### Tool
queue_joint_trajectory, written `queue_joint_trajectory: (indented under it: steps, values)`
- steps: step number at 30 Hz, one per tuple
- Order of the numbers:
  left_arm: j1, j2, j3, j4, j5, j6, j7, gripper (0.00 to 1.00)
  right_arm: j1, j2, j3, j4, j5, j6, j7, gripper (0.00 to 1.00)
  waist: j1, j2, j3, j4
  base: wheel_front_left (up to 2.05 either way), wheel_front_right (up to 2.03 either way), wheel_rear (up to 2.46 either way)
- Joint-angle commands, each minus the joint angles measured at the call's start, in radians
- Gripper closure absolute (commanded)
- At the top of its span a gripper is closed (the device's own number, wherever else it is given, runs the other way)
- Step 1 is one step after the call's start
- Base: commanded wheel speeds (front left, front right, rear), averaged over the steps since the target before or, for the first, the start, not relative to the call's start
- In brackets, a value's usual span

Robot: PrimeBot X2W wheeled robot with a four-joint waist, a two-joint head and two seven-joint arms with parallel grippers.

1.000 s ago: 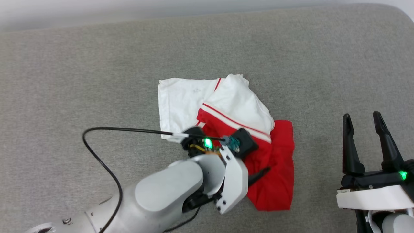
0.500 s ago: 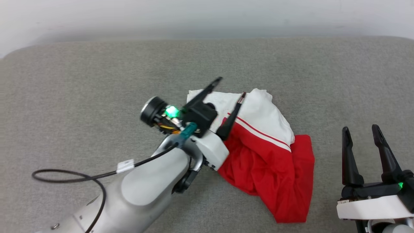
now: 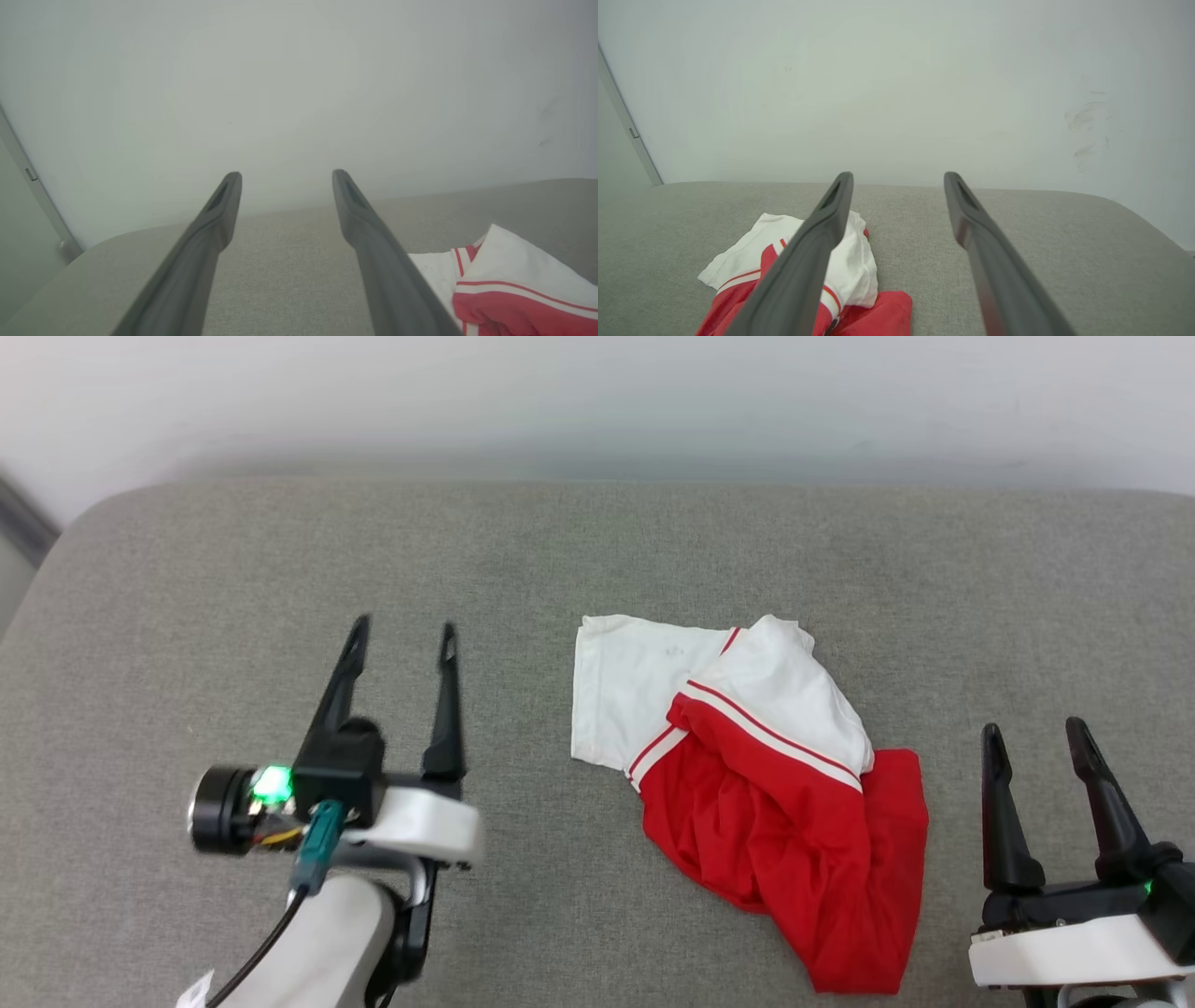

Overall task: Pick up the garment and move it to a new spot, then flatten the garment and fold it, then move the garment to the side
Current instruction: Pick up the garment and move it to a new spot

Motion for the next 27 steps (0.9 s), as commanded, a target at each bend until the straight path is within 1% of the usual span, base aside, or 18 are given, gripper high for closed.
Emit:
queue_joint_trajectory:
  steps: [1, 4, 9, 13, 23, 27]
  values:
    - [0.044, -0.003, 0.03, -0.008, 0.014, -0.002, -0.002, 0.0, 0.013, 0.001, 0.0, 0.004, 0.002, -0.001, -0.002, 0.0, 0.0, 0.0, -0.013, 0.003, 0.0, 0.0, 0.0]
    - [0.13, -0.018, 0.103, -0.023, 0.044, -0.022, -0.002, 0.0, 0.027, 0.001, 0.0, 0.007, 0.007, -0.001, -0.002, 0.0, 0.0, 0.0, -0.034, 0.005, 0.0, 0.0, 0.0]
    - [0.248, -0.053, 0.189, -0.042, 0.097, -0.083, -0.002, 0.0, 0.055, 0.001, 0.003, 0.015, 0.015, -0.001, -0.002, 0.0, 0.0, 0.0, -0.069, 0.0, 0.0, 0.0, 0.0]
    - [0.319, -0.093, 0.243, -0.051, 0.134, -0.133, -0.002, 0.0, 0.078, 0.001, 0.003, 0.023, 0.024, -0.001, -0.002, 0.0, 0.0, 0.0, -0.097, -0.007, 0.0, 0.0, 0.0]
    - [0.426, -0.161, 0.333, -0.038, 0.219, -0.223, -0.003, 0.0, 0.127, 0.001, -0.002, 0.034, 0.044, -0.001, -0.002, 0.0, 0.0, 0.0, -0.131, -0.022, 0.0, 0.0, 0.0]
    - [0.447, -0.181, 0.362, -0.035, 0.244, -0.25, -0.003, 0.0, 0.142, 0.001, -0.002, 0.034, 0.05, -0.001, -0.002, 0.0, 0.0, 0.0, -0.138, -0.024, 0.0, 0.0, 0.0]
